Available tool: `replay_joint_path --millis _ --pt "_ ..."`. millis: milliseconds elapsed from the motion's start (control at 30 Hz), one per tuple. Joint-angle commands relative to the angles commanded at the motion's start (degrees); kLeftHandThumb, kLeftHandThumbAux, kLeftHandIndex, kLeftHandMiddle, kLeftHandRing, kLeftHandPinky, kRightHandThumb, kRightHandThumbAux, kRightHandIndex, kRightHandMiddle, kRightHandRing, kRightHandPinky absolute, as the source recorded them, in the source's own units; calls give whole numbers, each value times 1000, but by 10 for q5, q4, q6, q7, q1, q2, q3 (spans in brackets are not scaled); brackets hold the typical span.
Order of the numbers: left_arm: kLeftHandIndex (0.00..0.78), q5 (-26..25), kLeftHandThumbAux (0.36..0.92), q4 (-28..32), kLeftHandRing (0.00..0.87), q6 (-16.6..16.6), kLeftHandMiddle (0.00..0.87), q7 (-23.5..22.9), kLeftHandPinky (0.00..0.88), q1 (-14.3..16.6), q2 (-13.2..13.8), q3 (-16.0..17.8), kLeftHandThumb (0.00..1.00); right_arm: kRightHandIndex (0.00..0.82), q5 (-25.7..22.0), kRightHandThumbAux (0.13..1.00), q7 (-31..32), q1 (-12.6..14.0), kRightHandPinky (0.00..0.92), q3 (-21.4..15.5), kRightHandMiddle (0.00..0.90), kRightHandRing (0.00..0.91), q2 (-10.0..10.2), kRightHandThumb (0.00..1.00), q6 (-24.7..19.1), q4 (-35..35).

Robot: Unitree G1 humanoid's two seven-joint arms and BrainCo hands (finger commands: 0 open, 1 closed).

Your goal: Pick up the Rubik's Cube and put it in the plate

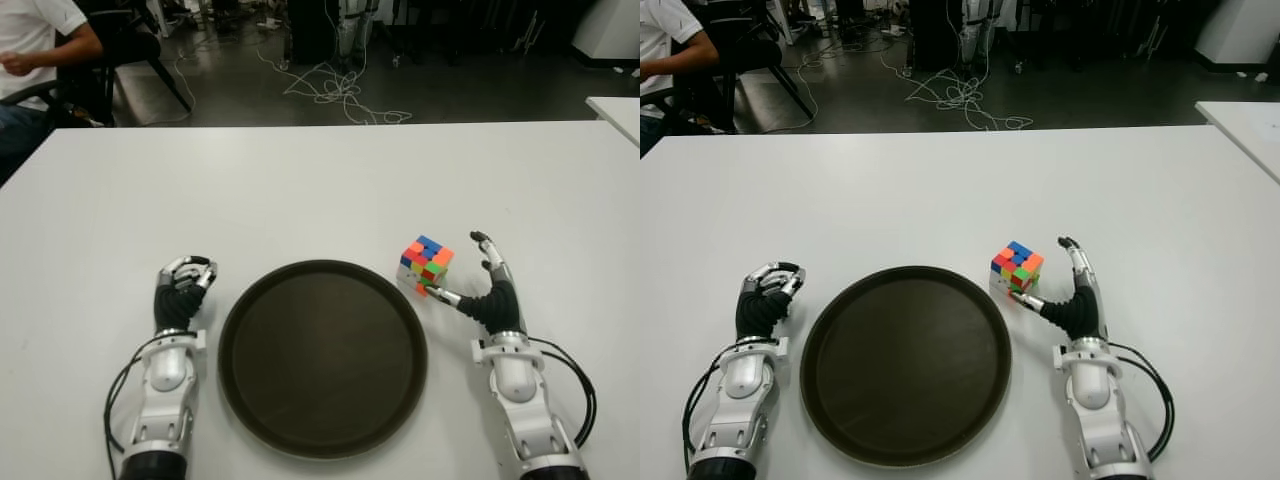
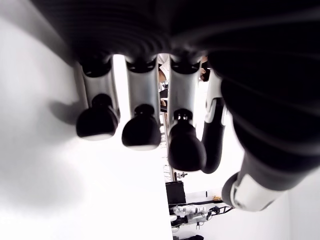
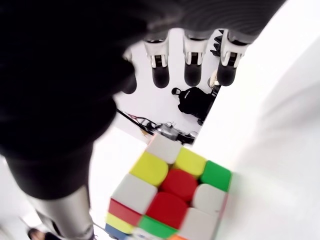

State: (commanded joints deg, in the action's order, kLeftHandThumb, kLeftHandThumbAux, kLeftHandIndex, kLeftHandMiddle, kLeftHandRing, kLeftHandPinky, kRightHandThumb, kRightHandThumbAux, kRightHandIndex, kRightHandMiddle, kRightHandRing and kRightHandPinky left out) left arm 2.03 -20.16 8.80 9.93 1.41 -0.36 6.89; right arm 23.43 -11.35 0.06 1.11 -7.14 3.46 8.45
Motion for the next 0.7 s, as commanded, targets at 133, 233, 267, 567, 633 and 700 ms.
replay_joint_path --millis 133,233,267,567,633,700 --pt "445 -1 700 0 829 0 816 -1 821 0 -1 0 718 0 39 733 26 -13 0 21 0 0 -15 0 -74 -31" --pt "445 1 699 0 830 0 817 0 820 0 -1 -1 718 0 67 714 55 -23 0 35 0 0 -25 0 -135 -67" --pt "446 3 699 0 830 0 817 2 820 1 0 -1 718 0 80 707 71 -29 0 41 0 0 -28 0 -164 -87" --pt "445 8 700 -12 831 9 818 9 822 6 0 -2 718 0 175 641 165 -54 0 97 0 0 -57 0 -319 -172" --pt "445 8 700 -14 831 11 818 10 821 6 0 -3 718 0 180 632 171 -55 0 101 0 0 -61 0 -329 -176" --pt "445 7 700 -13 830 12 817 8 821 5 0 -4 718 0 183 627 177 -58 0 104 0 0 -67 0 -331 -176"
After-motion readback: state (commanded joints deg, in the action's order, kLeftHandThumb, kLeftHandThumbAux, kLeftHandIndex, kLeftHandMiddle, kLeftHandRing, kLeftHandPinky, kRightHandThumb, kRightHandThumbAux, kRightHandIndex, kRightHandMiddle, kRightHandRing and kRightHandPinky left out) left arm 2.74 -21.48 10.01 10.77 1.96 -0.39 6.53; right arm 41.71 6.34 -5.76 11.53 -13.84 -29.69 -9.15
